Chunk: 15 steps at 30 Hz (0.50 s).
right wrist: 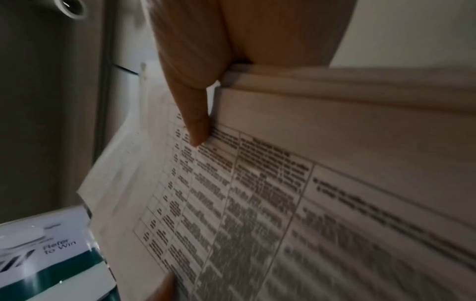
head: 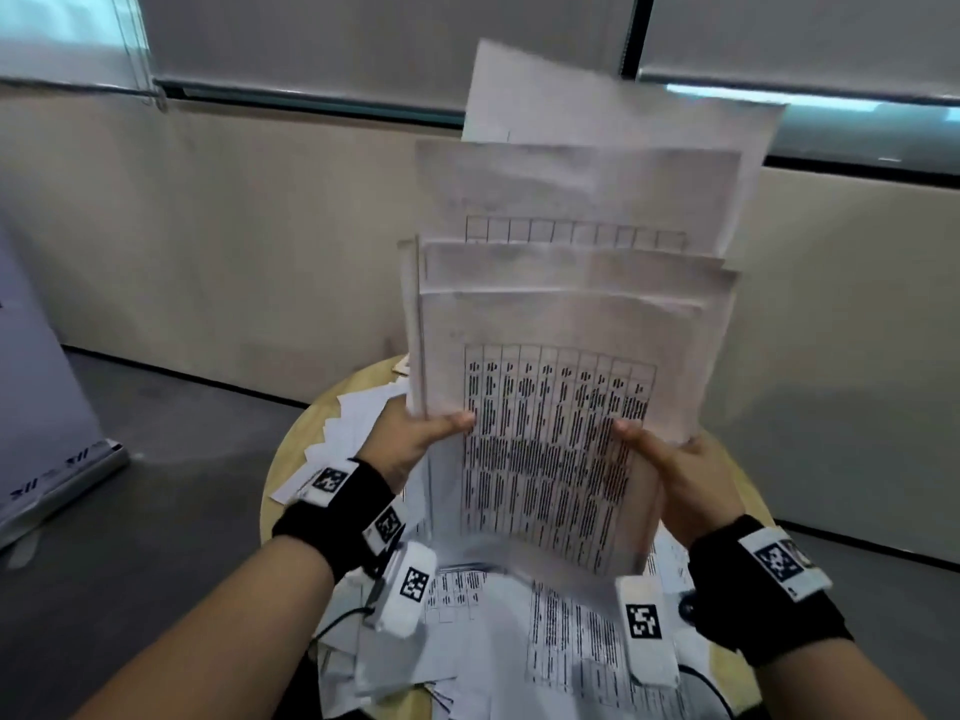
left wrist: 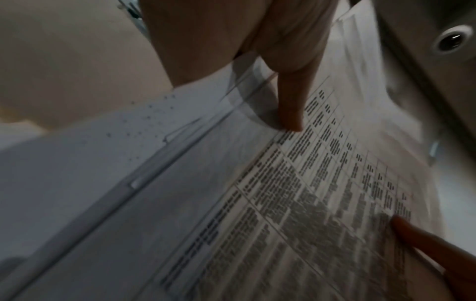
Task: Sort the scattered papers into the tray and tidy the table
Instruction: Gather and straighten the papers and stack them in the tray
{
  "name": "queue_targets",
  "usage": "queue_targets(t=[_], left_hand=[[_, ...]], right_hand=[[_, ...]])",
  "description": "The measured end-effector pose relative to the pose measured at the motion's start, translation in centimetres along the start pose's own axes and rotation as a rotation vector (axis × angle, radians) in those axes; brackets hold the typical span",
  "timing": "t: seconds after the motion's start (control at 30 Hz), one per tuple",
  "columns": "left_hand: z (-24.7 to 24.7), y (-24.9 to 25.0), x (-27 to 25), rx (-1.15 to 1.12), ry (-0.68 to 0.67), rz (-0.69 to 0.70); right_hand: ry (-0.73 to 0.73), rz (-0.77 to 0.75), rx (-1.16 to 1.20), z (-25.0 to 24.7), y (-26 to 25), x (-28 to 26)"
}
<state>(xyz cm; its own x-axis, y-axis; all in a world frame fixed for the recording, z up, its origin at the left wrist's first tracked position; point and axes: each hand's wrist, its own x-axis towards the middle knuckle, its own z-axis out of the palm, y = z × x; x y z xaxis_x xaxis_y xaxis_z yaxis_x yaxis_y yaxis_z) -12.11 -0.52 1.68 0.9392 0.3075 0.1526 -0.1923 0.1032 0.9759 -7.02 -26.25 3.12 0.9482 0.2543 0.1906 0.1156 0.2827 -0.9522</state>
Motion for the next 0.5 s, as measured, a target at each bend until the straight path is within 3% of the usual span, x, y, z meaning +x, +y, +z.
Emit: queue_targets(t=[0.2,0.5], left_hand=[[2.0,0.6,1.7,-0.049,-0.041,0.025],[2.7,-1.2,3.0,-0.114,0.034,-0.013]], right_hand=[[0.056,-0.054,-0.084,0.3,-0.3,0.0],[0.105,-0.06,-0.075,0.3,1.1,0.7]])
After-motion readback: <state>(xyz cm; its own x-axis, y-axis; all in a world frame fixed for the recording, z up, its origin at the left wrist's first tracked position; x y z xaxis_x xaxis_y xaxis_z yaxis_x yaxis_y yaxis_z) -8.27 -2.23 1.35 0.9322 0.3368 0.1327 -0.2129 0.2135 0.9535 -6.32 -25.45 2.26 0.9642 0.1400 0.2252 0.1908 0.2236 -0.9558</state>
